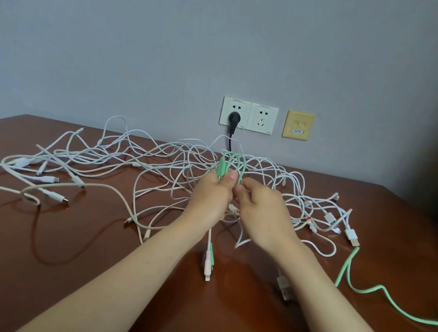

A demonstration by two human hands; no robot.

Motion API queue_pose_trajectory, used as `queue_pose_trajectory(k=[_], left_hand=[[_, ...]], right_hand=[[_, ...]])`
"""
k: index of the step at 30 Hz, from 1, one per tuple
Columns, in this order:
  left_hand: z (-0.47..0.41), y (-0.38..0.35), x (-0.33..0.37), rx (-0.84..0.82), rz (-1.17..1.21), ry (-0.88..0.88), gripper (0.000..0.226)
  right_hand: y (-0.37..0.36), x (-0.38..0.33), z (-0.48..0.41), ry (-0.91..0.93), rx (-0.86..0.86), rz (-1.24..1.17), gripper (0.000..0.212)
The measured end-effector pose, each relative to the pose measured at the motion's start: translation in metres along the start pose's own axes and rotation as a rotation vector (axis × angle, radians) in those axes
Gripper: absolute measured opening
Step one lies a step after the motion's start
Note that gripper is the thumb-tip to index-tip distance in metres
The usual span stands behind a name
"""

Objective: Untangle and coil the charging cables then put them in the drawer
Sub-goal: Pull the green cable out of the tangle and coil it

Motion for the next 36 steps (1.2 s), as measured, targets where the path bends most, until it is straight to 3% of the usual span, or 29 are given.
queue_pose_trajectory(k=[6,11,17,20,24,27,29,32,36], left_hand=[[0.007,-0.006,0.001,-0.096,-0.052,-0.033,0.024],[0.003,-0.005,0.009,-0.018,-0.013,-0.136,0.028],[-0.003,0.003,0.007,0.050,-0.148,-0.214,0.024],[-0.008,0.011,0.010,0.116,-0.096,-0.176,0.019],[-0.004,0.005,0.016,0.028,0.365,-0.012,0.028],[-0.005,0.009,0.017,0.021,0.643,0.082,0.032],[-0.007,0.013,0.017,0.029,0.747,0.128,0.036],[-0.011,0.021,0.020,0.050,0.834,0.164,0.039],[-0.013,0.029,0.023,0.098,0.810,0.183,0.034]], right_hand=[[0.005,0.005,-0.001,-0.020,-0.016,0.062,0.029],[0.017,0.004,-0.004,-0.117,0.038,-0.172,0.056],[0.014,0.005,-0.004,-0.088,0.013,-0.347,0.024],[0.014,0.004,-0.006,-0.094,0.002,-0.478,0.027],[-0.001,0.003,-0.006,-0.168,-0.054,-0.438,0.022],[-0.003,0.004,-0.003,-0.185,-0.161,-0.266,0.037],[0.001,0.003,-0.001,-0.136,-0.189,-0.215,0.044],[0.008,0.001,0.003,-0.066,-0.226,-0.059,0.037],[0.022,0.003,0.004,-0.046,-0.139,0.089,0.028]])
Point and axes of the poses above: each hand's wrist, its own z-axis away from the middle knuckle, its own y-axis out of the back of the hand, x = y × z, the point moved 2 cm from there along -z, towards the middle knuckle, and after that the axes turned 14 degrees about z, right-handed, at the moved point
